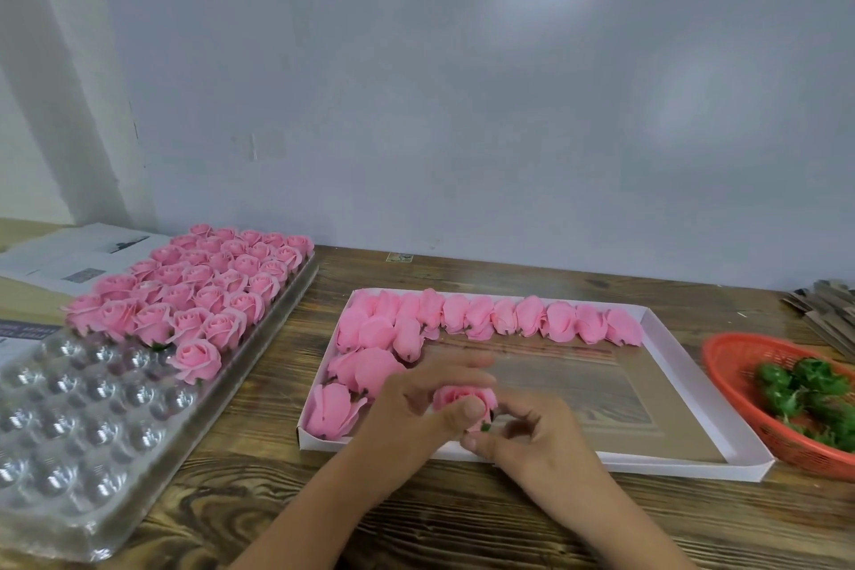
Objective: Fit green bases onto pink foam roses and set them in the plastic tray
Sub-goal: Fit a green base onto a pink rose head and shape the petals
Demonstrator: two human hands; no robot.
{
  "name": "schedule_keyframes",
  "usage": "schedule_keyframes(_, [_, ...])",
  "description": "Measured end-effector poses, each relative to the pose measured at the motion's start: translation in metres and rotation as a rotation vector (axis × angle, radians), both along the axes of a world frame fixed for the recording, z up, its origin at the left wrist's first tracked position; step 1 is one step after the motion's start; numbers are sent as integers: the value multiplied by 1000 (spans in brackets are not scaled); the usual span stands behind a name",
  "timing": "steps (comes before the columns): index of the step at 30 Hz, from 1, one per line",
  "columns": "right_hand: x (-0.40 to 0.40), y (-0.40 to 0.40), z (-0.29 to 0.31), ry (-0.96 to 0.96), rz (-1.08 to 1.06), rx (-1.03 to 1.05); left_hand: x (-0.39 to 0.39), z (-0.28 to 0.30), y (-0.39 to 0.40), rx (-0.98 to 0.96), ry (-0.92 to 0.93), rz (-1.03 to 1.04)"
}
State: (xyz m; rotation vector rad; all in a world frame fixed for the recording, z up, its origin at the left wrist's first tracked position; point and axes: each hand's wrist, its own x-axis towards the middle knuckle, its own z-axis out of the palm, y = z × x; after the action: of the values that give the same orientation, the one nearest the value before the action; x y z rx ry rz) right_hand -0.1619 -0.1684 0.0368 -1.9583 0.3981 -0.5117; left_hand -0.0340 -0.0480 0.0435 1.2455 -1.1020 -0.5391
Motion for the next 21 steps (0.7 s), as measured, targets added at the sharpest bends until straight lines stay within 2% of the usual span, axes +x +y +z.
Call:
schedule_keyframes(6, [-1,4,1,-34,69,-88,-1,0,1,78,-39,-65])
schedule_keyframes(11, [0,1,-2,-51,68,-49,0,-1,2,206,-110,-82])
schedule_keyframes(16, [-2,0,0,-18,78,-78,1,0,0,77,-9,-47])
schedule_keyframes(21, [-3,2,1,59,114,-213,-2,-1,1,-6,51,-84])
